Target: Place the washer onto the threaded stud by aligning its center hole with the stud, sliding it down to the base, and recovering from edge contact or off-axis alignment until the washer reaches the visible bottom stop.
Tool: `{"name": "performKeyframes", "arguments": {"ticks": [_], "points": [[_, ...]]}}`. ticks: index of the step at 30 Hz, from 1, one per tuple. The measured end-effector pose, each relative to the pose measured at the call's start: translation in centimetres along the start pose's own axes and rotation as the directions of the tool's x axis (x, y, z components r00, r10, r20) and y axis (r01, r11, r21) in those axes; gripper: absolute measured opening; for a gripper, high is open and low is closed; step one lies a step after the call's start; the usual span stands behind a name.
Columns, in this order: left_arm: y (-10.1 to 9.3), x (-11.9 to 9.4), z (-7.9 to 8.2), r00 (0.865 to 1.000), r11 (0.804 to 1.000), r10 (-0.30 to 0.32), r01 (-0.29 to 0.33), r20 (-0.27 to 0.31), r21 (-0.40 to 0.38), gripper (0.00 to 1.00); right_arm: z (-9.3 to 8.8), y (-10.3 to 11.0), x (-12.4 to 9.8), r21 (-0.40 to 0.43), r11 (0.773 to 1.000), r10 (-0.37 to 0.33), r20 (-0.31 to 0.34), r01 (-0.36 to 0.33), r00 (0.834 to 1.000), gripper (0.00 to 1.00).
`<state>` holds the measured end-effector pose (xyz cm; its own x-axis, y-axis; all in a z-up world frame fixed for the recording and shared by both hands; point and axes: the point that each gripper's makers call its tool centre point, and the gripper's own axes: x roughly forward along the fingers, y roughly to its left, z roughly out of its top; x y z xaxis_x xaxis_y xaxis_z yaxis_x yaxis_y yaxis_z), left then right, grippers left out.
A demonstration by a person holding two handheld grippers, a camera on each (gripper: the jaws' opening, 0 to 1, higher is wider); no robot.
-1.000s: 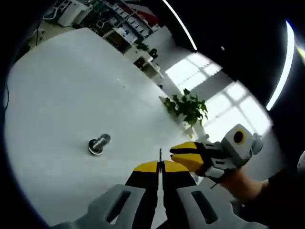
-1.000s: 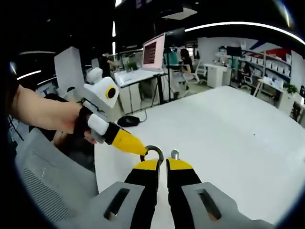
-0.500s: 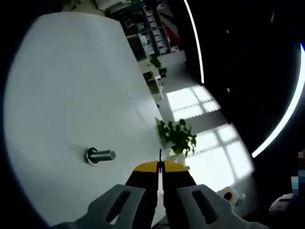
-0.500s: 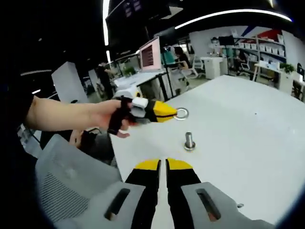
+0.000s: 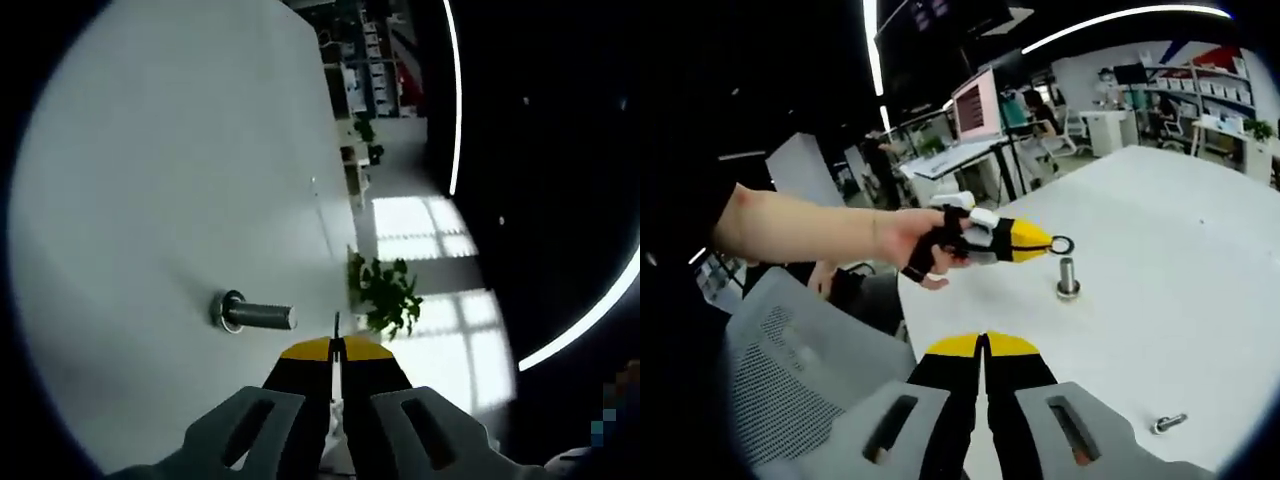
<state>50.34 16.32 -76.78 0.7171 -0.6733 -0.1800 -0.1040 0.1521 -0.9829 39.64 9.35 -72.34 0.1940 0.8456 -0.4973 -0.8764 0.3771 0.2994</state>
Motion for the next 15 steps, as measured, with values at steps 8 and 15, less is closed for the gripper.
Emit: {"name": "performKeyframes", "arguments": {"ticks": [8,15], "points": [[1.6,0.3,1.4,0.999,0.998,0.022,-0.021,0.023,-0.062,0.00,0.0,0.5,0.2,0.058,0.998,0.036,0.011,-0.037,0.999,0.03],[2.5,0.3,2.5,0.999,0.996,0.033,-0.031,0.026,-0.085,0.00,0.0,0.4,0.1,0.059,0.998,0.035,0.013,-0.036,0.999,0.03]]}}
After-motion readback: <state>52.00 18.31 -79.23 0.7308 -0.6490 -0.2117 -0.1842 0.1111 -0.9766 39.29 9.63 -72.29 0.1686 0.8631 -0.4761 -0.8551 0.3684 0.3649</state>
